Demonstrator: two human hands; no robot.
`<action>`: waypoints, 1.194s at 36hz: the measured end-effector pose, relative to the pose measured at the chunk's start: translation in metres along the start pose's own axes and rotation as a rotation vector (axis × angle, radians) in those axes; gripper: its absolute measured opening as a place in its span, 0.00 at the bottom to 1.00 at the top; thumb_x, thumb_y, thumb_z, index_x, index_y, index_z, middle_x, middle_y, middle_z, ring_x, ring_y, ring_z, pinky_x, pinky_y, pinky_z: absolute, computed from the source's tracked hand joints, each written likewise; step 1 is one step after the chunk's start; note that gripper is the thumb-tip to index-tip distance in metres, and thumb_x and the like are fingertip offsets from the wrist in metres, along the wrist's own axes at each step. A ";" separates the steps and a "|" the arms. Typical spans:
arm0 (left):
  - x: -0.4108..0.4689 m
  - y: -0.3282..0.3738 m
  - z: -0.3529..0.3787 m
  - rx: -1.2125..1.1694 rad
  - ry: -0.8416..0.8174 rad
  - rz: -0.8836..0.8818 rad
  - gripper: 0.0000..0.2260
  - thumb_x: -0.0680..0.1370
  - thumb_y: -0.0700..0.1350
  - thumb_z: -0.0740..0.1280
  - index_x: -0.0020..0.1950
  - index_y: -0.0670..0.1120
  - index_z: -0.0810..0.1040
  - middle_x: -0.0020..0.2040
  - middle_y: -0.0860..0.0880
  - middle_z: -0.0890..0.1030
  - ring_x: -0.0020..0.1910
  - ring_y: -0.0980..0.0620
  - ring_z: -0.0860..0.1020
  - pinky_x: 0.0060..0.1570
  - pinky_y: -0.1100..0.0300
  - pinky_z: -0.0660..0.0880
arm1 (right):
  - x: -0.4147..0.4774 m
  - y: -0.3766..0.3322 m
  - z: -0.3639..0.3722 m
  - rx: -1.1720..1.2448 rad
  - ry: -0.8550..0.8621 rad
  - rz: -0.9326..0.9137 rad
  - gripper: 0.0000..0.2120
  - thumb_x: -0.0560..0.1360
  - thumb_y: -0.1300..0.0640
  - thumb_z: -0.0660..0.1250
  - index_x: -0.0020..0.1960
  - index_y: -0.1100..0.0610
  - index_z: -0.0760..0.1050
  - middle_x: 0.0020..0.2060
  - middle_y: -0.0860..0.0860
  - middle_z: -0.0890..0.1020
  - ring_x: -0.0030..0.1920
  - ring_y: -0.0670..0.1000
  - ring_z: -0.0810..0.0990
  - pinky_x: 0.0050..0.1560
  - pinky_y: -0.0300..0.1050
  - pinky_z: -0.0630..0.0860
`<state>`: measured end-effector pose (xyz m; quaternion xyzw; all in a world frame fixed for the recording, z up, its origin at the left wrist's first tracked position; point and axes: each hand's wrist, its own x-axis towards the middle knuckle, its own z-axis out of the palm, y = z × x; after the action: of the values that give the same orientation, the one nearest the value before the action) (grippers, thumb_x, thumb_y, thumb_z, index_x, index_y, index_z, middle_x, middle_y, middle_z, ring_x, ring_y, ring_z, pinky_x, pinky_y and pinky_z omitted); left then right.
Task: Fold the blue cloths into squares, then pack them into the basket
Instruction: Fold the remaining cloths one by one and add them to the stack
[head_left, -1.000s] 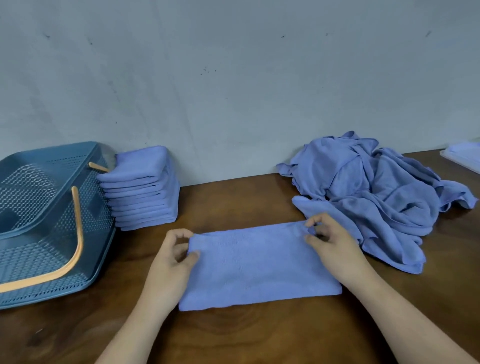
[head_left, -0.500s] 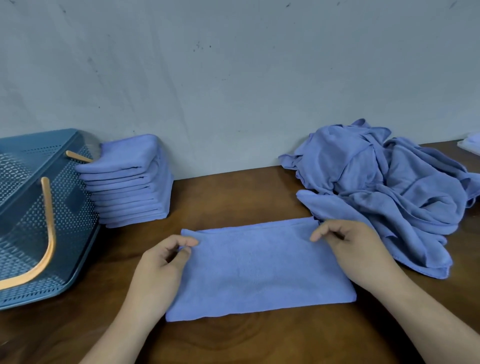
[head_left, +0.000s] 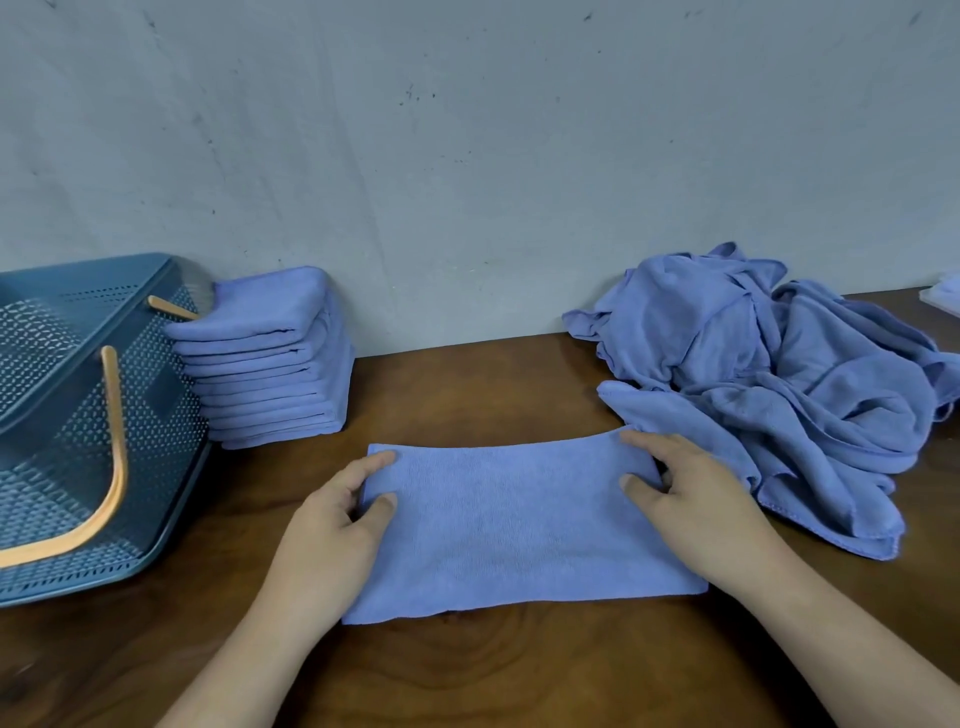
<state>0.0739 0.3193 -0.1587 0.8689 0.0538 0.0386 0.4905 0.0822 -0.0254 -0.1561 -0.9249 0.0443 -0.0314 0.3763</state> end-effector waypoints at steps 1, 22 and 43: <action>-0.002 0.003 -0.001 0.014 -0.007 0.007 0.21 0.82 0.46 0.69 0.71 0.69 0.74 0.67 0.67 0.79 0.68 0.59 0.77 0.66 0.58 0.74 | -0.002 -0.002 0.000 -0.019 -0.007 -0.009 0.27 0.82 0.47 0.68 0.79 0.44 0.69 0.66 0.39 0.76 0.55 0.37 0.76 0.55 0.32 0.67; -0.013 0.002 -0.009 0.555 -0.011 0.164 0.22 0.84 0.55 0.62 0.78 0.64 0.65 0.62 0.63 0.73 0.57 0.58 0.77 0.53 0.60 0.76 | -0.006 0.001 0.011 -0.575 0.017 -0.145 0.23 0.86 0.43 0.56 0.79 0.45 0.66 0.70 0.44 0.68 0.40 0.47 0.82 0.30 0.36 0.70; -0.031 0.020 0.024 0.810 -0.425 0.377 0.33 0.80 0.76 0.46 0.82 0.71 0.37 0.80 0.69 0.31 0.77 0.66 0.26 0.83 0.53 0.35 | -0.038 -0.029 0.022 -0.541 -0.391 -0.348 0.41 0.75 0.18 0.46 0.81 0.29 0.34 0.81 0.39 0.28 0.79 0.45 0.24 0.83 0.54 0.33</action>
<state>0.0467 0.2847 -0.1543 0.9730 -0.1950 -0.0755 0.0980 0.0481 0.0149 -0.1523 -0.9731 -0.1795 0.0950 0.1087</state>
